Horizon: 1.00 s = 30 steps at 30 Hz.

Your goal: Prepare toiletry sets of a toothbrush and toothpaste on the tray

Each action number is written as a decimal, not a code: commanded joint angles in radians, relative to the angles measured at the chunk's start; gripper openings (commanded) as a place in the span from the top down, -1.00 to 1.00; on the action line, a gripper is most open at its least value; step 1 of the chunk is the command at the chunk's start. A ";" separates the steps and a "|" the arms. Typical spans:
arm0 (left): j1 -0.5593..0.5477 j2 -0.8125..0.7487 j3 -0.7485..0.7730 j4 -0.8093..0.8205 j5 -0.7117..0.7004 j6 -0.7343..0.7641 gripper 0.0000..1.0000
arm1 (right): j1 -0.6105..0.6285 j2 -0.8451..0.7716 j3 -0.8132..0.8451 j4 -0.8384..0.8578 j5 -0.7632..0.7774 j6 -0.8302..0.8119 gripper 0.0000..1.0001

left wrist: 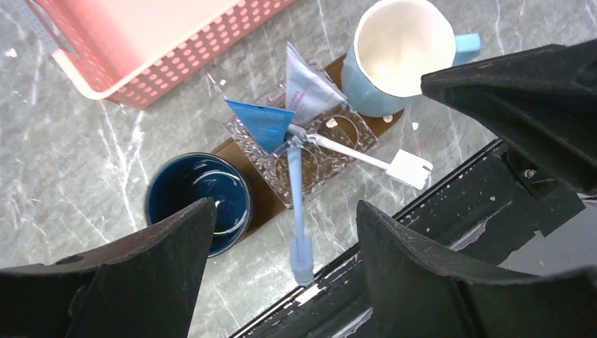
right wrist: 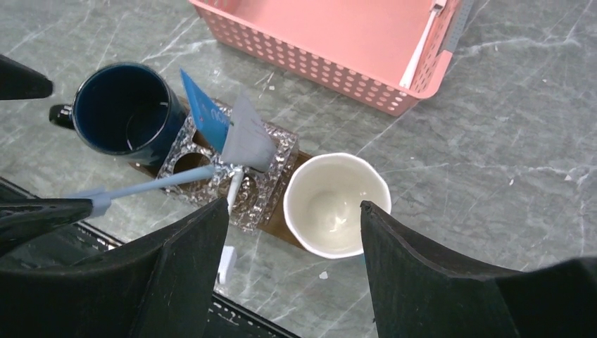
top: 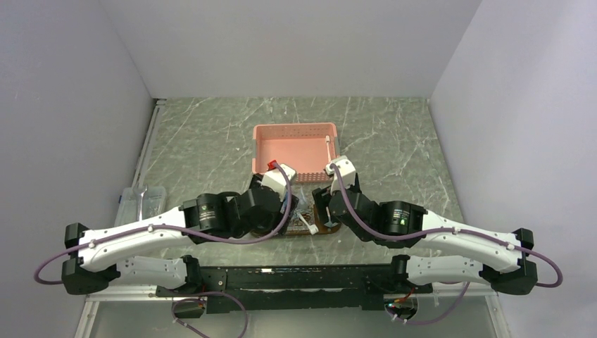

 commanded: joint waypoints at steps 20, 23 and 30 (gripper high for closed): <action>0.533 -0.270 -0.028 0.033 0.122 0.223 -0.99 | -0.725 0.027 0.064 0.163 -0.402 -0.103 -0.74; 0.602 -0.268 -0.035 0.043 0.154 0.230 -0.99 | -0.828 0.022 0.054 0.173 -0.466 -0.104 -0.78; 0.723 -0.237 0.002 0.031 0.200 0.225 -0.99 | -0.967 -0.005 0.019 0.193 -0.493 -0.088 -0.87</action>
